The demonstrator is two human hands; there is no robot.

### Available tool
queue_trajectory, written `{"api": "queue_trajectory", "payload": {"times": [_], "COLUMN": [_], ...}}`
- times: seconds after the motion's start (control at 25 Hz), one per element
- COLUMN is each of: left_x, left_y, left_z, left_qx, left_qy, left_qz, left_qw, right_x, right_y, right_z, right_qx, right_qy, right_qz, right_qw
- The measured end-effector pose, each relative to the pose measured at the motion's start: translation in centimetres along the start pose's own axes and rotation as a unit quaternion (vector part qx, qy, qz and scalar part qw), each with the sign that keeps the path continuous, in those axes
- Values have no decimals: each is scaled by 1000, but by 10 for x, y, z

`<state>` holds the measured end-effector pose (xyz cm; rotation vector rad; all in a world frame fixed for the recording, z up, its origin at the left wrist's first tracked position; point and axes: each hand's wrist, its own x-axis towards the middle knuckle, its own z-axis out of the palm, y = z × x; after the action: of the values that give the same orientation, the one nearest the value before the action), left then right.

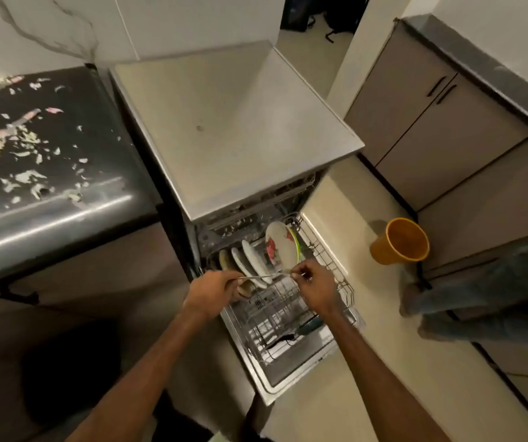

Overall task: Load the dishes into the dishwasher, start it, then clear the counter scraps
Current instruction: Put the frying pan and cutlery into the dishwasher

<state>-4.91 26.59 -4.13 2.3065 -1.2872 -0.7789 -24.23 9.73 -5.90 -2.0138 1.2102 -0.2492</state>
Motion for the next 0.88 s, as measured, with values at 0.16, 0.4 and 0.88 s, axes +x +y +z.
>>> {"api": "queue_trajectory", "payload": {"times": [0.16,0.4,0.88], "left_x": [-17,-27,27], "left_y": [11,-6,-81], "left_z": [74,210,461], "left_qx": [-24,-33,-17], "left_qy": [53,20,214], "left_qz": [-64,-106,-252], "left_qw": [996,994,944], "right_x": [0,-3,96], "right_y": [63,171,362], "right_z": [-18,15,144], "right_qx": [-97,-166,-195], "right_qy": [-51,-107,-209], "right_qz": [-48,-30,-221], "right_qw": [993,980,932]}}
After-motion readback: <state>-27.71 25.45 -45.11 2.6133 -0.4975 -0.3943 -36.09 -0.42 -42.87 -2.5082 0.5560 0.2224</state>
